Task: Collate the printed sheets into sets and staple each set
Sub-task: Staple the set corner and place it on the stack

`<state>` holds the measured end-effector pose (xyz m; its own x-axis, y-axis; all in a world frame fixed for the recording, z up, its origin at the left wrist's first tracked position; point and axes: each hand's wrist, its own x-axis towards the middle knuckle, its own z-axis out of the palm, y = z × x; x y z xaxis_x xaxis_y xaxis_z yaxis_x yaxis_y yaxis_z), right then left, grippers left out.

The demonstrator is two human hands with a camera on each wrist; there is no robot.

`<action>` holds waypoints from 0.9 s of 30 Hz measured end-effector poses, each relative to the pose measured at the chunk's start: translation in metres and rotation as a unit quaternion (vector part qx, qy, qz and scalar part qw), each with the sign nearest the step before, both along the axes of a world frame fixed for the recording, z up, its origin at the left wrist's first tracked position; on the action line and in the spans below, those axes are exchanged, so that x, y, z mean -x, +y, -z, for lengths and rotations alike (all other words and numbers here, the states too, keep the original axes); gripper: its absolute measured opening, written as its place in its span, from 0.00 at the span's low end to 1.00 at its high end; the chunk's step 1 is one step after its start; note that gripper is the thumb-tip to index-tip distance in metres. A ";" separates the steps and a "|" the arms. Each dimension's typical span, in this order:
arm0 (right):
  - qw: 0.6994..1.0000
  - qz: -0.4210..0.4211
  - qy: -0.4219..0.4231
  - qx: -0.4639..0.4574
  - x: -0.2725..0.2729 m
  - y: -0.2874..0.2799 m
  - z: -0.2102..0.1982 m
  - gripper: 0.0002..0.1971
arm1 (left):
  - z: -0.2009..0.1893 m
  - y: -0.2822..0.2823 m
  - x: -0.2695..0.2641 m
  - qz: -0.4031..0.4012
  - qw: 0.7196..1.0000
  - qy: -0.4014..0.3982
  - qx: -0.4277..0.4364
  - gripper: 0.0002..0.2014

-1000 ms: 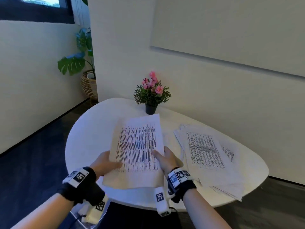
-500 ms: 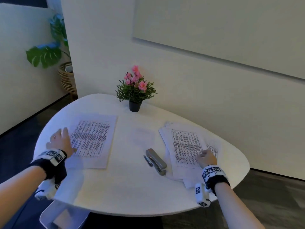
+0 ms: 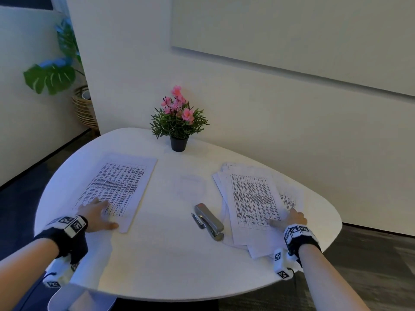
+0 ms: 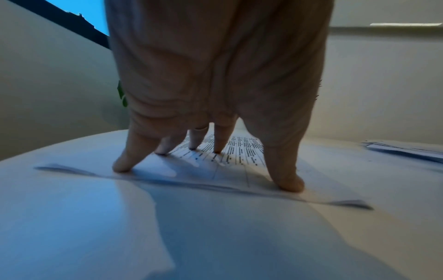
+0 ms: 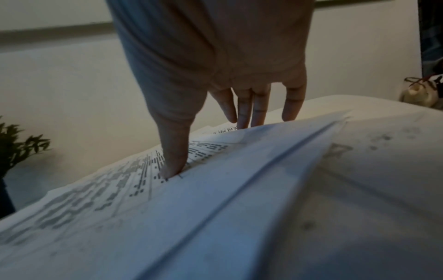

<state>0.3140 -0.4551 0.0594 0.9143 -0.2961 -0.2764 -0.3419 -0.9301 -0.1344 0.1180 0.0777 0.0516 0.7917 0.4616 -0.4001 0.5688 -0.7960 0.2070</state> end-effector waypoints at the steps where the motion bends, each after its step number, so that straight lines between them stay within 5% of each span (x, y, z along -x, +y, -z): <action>1: 1.000 0.001 -0.002 0.001 -0.001 -0.002 0.002 0.56 | 0.001 -0.001 0.003 -0.007 0.999 -0.030 0.007 0.44; 8: 0.999 0.012 0.033 -0.013 -0.005 -0.004 -0.006 0.58 | 0.030 -0.041 0.060 -0.012 0.970 -0.233 0.067 0.20; 18: 0.997 0.002 0.056 -0.047 -0.007 0.002 -0.010 0.57 | 0.054 -0.046 0.118 -0.029 0.967 -0.242 0.080 0.25; 20: 0.997 -0.008 0.065 -0.046 -0.006 0.007 -0.012 0.51 | 0.055 -0.046 0.120 -0.021 0.969 -0.238 0.070 0.25; 24: 0.996 -0.067 0.021 -0.051 0.005 0.020 -0.018 0.21 | 0.057 -0.047 0.122 -0.016 0.971 -0.231 0.057 0.27; 27: 0.993 -0.065 0.013 -0.099 0.012 0.018 -0.025 0.20 | 0.055 -0.048 0.122 -0.021 0.973 -0.222 0.054 0.27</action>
<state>0.3024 -0.4375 0.0848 0.9326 -0.1135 -0.3425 -0.2269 -0.9225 -0.3122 -0.0038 0.0293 -0.0035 0.8786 0.4722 -0.0710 0.4361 -0.7330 0.5220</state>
